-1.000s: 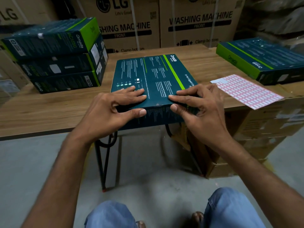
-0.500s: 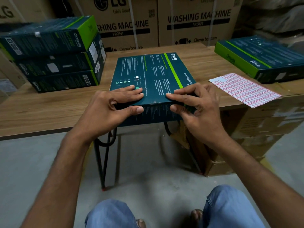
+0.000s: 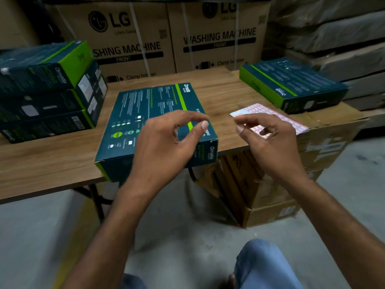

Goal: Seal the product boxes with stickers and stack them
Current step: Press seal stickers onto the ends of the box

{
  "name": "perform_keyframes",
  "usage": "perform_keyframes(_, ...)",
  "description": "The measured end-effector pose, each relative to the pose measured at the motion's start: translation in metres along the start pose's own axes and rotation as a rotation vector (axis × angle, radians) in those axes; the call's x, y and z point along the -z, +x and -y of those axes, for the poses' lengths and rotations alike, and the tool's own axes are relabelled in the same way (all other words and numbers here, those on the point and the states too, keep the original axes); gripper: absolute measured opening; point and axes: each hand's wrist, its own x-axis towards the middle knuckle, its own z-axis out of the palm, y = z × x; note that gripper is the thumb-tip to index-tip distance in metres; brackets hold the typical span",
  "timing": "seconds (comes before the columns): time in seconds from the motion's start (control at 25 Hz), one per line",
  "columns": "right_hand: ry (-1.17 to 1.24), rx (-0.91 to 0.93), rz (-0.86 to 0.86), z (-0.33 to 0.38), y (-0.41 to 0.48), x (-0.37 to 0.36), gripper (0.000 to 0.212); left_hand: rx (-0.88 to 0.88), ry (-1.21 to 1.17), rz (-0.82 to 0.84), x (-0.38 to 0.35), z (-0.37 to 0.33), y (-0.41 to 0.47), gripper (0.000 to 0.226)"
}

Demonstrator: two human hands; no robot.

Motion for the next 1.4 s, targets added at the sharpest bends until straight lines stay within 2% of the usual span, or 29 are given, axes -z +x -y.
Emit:
perform_keyframes(0.2, -0.109, -0.124, 0.018, -0.035, 0.035, 0.058, 0.015, 0.014, -0.020, 0.009, -0.062, -0.029, 0.030, 0.016)
perform_keyframes(0.4, -0.245, -0.183, 0.170, -0.070, 0.076, 0.077, 0.015, 0.124, 0.110, 0.049, -0.095, -0.037, 0.050, 0.016)
perform_keyframes(0.6, -0.358, -0.135, 0.366, -0.098, 0.123, 0.062, 0.016, 0.236, 0.204, 0.106, -0.118, -0.033, 0.075, 0.019)
perform_keyframes(0.88, -0.415, -0.044, 0.471, -0.131, 0.162, 0.042, 0.015, 0.326, 0.237, 0.232, -0.183, -0.027, 0.078, 0.022)
perform_keyframes(1.04, -0.379, -0.032, 0.552, -0.139, 0.157, 0.035, 0.012, 0.357, 0.228, 0.180, -0.198, -0.005, 0.079, 0.020)
perform_keyframes(1.24, -0.424, 0.063, 0.569, -0.139, 0.160, 0.030, 0.022, 0.350, 0.384, 0.249, -0.207, 0.014, 0.085, 0.034)
perform_keyframes(1.4, -0.405, 0.114, 0.651, -0.138, 0.164, 0.023, 0.013, 0.361, 0.403, 0.266, -0.208, 0.016, 0.087, 0.042)
